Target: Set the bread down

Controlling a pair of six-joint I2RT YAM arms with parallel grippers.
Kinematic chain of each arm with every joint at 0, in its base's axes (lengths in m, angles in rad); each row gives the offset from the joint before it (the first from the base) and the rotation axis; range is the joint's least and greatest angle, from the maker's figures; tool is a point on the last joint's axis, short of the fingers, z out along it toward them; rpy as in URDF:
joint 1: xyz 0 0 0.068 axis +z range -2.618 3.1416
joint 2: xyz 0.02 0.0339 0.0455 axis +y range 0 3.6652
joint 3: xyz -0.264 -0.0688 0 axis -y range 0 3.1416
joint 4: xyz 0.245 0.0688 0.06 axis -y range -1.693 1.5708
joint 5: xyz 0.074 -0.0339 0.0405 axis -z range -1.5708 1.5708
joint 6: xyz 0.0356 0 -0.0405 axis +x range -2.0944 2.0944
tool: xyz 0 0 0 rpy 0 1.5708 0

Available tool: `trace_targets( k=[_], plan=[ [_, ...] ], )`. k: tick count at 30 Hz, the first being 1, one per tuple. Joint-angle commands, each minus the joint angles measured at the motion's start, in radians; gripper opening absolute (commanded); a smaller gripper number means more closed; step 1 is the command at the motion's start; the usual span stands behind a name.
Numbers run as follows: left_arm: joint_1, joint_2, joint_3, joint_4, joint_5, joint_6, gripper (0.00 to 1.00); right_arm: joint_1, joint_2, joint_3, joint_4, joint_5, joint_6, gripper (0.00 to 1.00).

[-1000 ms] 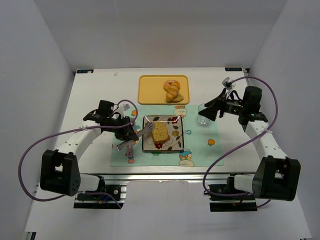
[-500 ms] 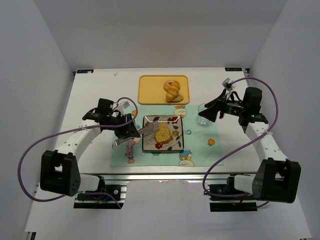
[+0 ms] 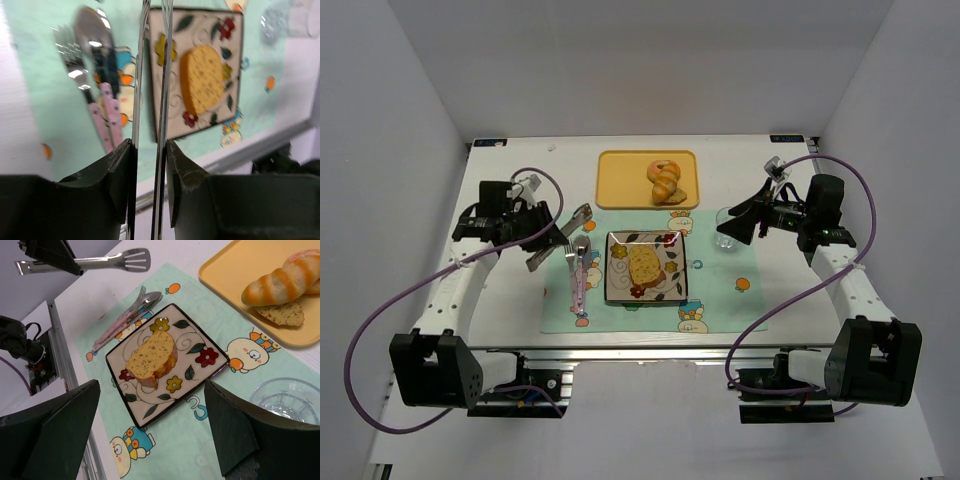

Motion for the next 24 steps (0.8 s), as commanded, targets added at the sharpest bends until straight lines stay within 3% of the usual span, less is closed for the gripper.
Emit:
trace_targets(
  k=[1,5,9,11,19,24],
  plan=[
    [0.031,-0.027,0.058,-0.014,-0.132,0.033,0.41,-0.007,-0.009,-0.004,0.017,-0.020,-0.010,0.89],
    [0.101,-0.014,0.064,0.012,-0.391,0.059,0.38,-0.007,-0.006,-0.003,0.017,-0.023,-0.013,0.89],
    [0.123,0.050,0.005,0.096,-0.603,0.142,0.27,-0.007,-0.001,0.005,0.014,-0.029,-0.017,0.89],
    [0.132,0.068,-0.037,0.209,-0.636,0.167,0.24,-0.007,-0.003,0.005,0.006,-0.032,-0.017,0.89],
    [0.177,0.068,-0.301,0.648,-0.646,0.347,0.25,-0.007,-0.035,0.002,-0.059,-0.041,-0.086,0.89],
    [0.203,0.140,-0.342,0.693,-0.614,0.407,0.35,-0.007,-0.043,0.002,-0.087,-0.031,-0.101,0.89]
  ],
)
